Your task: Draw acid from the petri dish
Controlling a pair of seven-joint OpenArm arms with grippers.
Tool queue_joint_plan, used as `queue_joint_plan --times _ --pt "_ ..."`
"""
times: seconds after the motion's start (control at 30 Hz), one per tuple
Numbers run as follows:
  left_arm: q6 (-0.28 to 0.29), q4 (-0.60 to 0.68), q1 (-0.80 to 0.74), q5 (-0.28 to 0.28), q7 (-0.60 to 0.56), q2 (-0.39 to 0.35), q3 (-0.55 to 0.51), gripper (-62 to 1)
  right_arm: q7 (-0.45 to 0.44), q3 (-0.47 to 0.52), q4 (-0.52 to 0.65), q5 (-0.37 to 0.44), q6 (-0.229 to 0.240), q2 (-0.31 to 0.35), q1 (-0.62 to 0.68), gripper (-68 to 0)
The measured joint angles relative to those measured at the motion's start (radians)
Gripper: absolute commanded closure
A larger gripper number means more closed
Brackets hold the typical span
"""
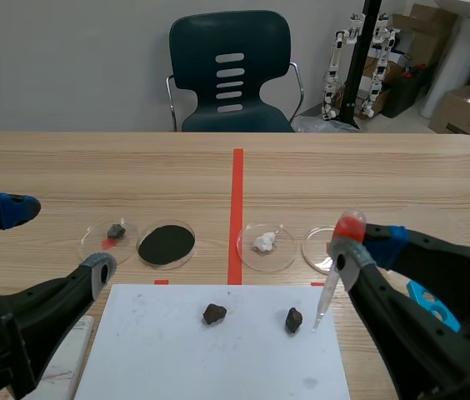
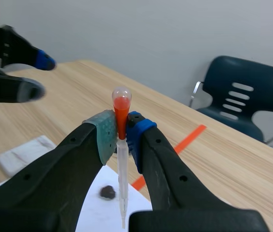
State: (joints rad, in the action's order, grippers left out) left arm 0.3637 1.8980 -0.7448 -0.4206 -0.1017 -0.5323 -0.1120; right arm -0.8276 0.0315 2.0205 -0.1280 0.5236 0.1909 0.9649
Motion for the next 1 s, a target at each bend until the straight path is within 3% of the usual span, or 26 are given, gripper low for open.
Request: queue_joint_plan --times 0.13,1.0 --pt "0.0 0.0 0.0 0.0 0.0 0.0 0.0 -62.3 -0.03 0.0 0.0 -0.048 0.002 -0.008 0.007 -7.0" --pt "0.0 0.0 0.0 0.0 0.0 0.0 0.0 -62.3 -0.032 0.0 0.0 -0.045 0.001 -0.013 0.006 -7.0"
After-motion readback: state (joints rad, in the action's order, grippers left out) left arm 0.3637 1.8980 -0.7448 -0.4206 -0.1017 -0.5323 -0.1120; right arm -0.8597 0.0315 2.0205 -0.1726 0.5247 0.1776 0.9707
